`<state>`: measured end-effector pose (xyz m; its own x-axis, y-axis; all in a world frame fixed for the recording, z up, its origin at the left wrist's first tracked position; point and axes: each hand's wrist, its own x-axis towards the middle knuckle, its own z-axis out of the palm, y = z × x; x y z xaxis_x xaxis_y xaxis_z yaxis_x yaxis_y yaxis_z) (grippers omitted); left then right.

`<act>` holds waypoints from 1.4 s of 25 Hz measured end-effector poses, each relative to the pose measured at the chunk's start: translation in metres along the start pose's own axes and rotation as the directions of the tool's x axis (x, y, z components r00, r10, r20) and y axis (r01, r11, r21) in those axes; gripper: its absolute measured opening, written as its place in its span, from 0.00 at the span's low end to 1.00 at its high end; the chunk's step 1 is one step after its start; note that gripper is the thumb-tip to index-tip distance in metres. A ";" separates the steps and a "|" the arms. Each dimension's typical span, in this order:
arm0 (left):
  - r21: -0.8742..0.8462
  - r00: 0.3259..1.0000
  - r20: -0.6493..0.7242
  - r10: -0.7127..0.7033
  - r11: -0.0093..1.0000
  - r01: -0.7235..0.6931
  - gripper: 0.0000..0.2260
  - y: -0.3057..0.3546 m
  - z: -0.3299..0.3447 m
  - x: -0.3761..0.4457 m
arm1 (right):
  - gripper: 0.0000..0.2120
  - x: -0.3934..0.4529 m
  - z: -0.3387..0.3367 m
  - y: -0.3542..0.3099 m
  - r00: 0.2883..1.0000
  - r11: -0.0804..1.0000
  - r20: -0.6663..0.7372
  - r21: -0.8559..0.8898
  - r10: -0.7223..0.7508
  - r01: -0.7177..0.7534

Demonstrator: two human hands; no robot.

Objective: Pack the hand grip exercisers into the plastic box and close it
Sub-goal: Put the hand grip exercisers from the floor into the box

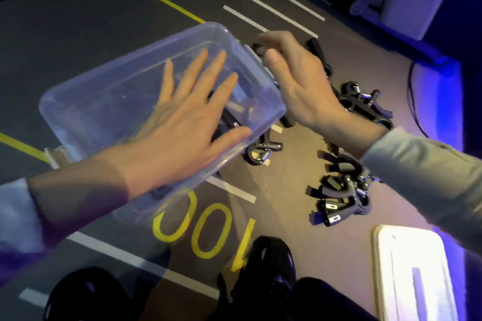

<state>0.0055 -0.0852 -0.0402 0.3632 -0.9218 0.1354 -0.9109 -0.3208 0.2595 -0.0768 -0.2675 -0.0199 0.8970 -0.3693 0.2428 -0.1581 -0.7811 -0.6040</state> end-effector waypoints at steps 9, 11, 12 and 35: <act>-0.009 0.952 0.290 0.098 0.995 -0.099 0.32 0.040 0.050 0.009 | 0.18 -0.204 0.001 0.134 0.474 0.455 -0.096 -0.168 0.875 -0.874; 0.032 0.946 0.303 0.113 0.991 -0.129 0.31 0.039 0.058 0.007 | 0.22 -0.229 0.008 0.132 0.477 0.436 -0.069 -0.308 0.876 -0.846; 0.047 0.944 0.301 0.133 0.987 -0.154 0.31 0.037 0.060 0.006 | 0.24 -0.233 0.009 0.130 0.486 0.438 -0.076 -0.334 0.870 -0.835; -0.097 0.969 0.211 0.131 0.989 -0.112 0.37 0.028 0.073 -0.001 | 0.32 -0.253 0.015 0.144 0.013 0.014 -0.263 0.004 0.965 -1.000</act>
<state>-0.0343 -0.1092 -0.1030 0.1915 -0.9808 -0.0362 -0.9225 -0.1925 0.3346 -0.3198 -0.2790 -0.1800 -0.2499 -0.8906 -0.3799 -0.8974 0.3604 -0.2546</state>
